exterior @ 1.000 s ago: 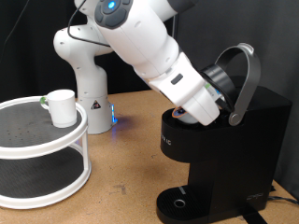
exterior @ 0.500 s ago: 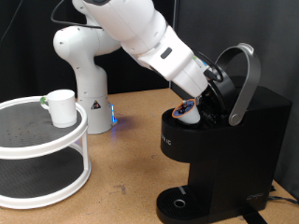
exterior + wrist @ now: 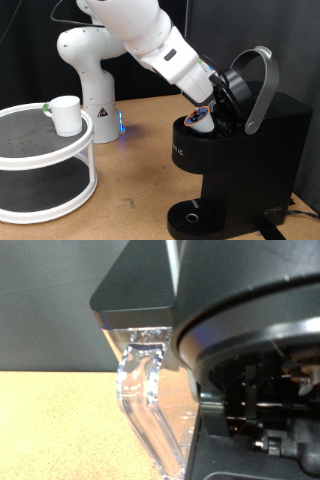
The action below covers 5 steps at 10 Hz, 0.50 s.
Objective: Make a cup of coffee with the keurig machine
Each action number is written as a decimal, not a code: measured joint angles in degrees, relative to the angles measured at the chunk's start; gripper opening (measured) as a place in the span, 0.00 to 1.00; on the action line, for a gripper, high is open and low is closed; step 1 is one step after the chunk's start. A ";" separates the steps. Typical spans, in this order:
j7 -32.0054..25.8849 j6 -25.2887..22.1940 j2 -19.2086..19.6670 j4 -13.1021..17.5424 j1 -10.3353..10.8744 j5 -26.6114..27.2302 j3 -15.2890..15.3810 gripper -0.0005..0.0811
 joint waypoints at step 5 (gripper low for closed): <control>0.22 3.30 0.04 -2.78 0.42 0.00 1.37 0.99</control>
